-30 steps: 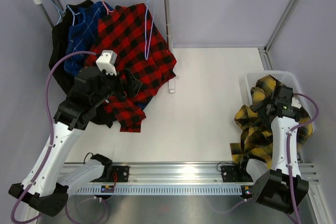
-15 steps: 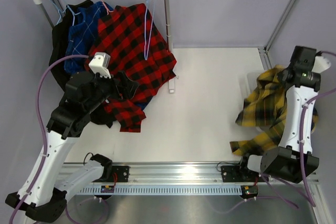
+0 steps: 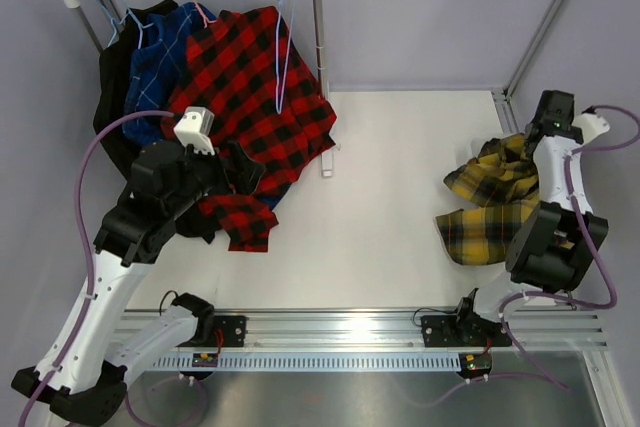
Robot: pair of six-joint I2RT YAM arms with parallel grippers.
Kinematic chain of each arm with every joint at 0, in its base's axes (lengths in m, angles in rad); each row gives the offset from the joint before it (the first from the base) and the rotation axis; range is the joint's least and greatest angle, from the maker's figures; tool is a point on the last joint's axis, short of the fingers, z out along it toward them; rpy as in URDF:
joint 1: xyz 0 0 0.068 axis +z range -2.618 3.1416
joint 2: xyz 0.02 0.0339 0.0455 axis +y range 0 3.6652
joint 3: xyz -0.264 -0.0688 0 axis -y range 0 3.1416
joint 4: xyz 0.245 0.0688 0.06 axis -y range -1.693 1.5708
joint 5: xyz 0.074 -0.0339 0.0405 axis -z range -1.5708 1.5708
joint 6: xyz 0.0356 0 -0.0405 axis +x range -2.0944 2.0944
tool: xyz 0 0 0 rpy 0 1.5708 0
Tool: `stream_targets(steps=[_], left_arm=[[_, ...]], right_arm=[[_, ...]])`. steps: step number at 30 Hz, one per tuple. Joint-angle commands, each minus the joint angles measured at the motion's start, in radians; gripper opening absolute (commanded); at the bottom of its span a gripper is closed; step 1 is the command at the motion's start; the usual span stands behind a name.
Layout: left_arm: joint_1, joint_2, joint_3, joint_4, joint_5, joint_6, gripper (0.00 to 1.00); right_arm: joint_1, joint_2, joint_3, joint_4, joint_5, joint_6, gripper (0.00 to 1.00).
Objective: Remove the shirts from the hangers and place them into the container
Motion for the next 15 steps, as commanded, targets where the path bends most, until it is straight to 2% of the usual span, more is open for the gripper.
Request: stream_targets(steps=[1, 6, 10, 13, 14, 15], left_arm=[[0.003, -0.010, -0.007, 0.014, 0.000, -0.006, 0.99], [0.003, 0.009, -0.001, 0.014, -0.001, 0.000, 0.99], [0.003, 0.021, 0.006, 0.014, -0.001, 0.000, 0.99], [0.003, 0.024, 0.014, 0.014, 0.000, 0.000, 0.99], [0.003, 0.026, 0.016, 0.014, 0.000, 0.001, 0.99], [0.003, 0.026, 0.017, 0.014, -0.001, 0.003, 0.99]], right_arm=[[-0.009, 0.065, -0.073, -0.026, 0.034, 0.100, 0.00], [-0.009, 0.244, -0.076, -0.139, -0.130, 0.119, 0.02], [-0.009, 0.306, -0.054, -0.178, -0.181, 0.102, 0.13], [-0.009, 0.240, -0.027, -0.196, -0.144, 0.081, 0.30], [-0.009, 0.219, -0.001, -0.202, -0.138, 0.075, 0.41], [-0.009, 0.197, 0.012, -0.210, -0.134, 0.056, 0.48]])
